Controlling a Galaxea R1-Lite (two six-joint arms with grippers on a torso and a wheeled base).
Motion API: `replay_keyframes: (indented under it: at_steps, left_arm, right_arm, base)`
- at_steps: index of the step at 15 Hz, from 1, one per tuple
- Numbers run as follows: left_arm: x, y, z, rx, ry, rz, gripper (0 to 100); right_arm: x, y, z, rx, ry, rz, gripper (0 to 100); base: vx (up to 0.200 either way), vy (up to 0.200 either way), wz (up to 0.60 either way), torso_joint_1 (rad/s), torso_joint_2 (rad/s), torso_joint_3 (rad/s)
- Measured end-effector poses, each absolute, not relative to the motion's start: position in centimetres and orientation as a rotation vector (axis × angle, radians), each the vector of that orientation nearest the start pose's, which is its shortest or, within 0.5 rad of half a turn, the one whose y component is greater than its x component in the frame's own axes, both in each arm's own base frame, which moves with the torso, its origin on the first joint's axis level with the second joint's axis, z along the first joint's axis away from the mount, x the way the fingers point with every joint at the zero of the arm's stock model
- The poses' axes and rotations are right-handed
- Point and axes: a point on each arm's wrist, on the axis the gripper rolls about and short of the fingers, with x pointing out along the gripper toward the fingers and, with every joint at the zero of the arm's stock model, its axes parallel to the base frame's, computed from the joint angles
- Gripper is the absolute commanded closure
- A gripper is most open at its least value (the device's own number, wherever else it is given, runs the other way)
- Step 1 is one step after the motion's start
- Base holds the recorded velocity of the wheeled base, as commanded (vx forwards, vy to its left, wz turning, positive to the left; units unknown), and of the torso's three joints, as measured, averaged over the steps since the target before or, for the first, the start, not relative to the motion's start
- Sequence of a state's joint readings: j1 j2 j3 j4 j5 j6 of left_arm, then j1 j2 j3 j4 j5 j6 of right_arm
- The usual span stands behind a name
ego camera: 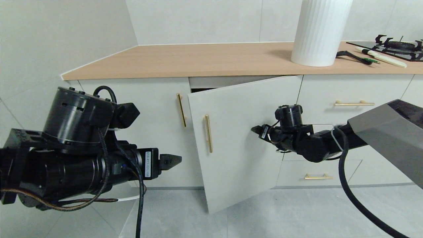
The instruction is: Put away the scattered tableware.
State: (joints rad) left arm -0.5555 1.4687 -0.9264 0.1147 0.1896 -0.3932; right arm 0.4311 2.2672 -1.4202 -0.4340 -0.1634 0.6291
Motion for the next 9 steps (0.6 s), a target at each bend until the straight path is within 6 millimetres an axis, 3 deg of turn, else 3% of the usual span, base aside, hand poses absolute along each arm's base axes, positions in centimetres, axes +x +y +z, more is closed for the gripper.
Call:
replay_keyframes:
  at_steps: [9]
  left_arm:
    - [20.6, -12.3, 21.0, -0.135, 0.675, -0.224, 0]
  right_arm:
    - [45.2, 18.4, 9.8, 0.513, 0.354, -0.029, 0]
  base:
    - [0.0, 0.0, 0.0, 0.0, 0.0, 0.0]
